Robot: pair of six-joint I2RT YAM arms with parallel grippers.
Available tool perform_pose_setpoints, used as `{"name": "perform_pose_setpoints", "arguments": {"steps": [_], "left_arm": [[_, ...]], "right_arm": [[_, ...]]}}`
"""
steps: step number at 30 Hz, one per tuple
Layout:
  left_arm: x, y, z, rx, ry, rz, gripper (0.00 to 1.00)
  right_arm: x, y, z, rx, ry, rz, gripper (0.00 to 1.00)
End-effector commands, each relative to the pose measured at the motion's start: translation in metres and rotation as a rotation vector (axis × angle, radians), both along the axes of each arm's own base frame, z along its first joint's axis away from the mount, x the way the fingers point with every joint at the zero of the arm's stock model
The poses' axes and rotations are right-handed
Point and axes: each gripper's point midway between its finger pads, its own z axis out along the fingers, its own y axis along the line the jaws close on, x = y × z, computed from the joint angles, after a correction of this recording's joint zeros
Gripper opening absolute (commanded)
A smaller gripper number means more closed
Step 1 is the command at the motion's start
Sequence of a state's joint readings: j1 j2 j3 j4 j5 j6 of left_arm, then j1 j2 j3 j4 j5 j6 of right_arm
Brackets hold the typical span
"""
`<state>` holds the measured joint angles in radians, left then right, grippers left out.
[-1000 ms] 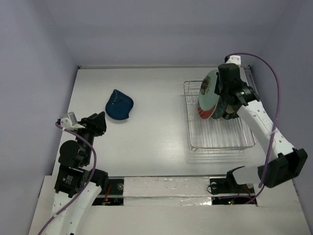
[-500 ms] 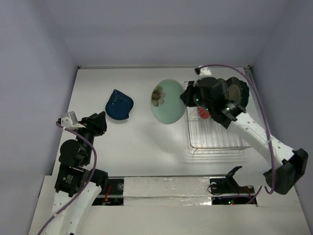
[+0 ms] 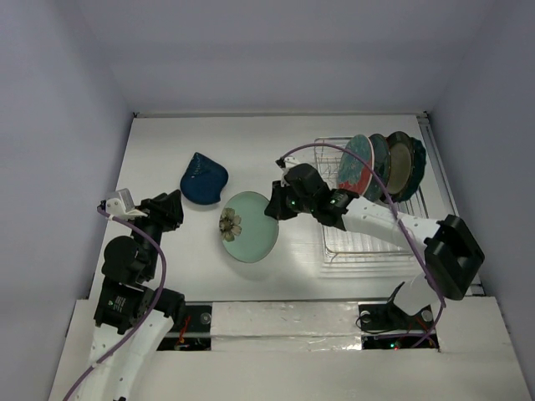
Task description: Unload the plates from the dish rack
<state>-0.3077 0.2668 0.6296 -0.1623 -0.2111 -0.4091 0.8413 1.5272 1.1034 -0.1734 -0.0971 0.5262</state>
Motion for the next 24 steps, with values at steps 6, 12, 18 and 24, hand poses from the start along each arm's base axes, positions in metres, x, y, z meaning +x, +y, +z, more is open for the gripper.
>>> {"name": "perform_pose_setpoints", "arguments": {"steps": [6,12,18,24], "left_arm": [[0.003,-0.003,0.006,-0.007,-0.022,-0.009,0.39],[0.003,-0.003,0.006,-0.008,-0.021,-0.009,0.39],[0.003,-0.003,0.005,-0.008,-0.019,-0.009,0.39],[0.003,-0.003,0.006,-0.010,-0.022,-0.010,0.39]], "right_arm": [[0.032,0.024,0.020,0.131,-0.098,-0.066,0.00],[0.041,0.016,-0.006,0.080,-0.088,-0.138,0.00],[0.046,-0.013,-0.046,-0.049,-0.059,-0.258,0.02],[0.047,-0.031,-0.079,-0.129,-0.030,-0.337,0.25]]}}
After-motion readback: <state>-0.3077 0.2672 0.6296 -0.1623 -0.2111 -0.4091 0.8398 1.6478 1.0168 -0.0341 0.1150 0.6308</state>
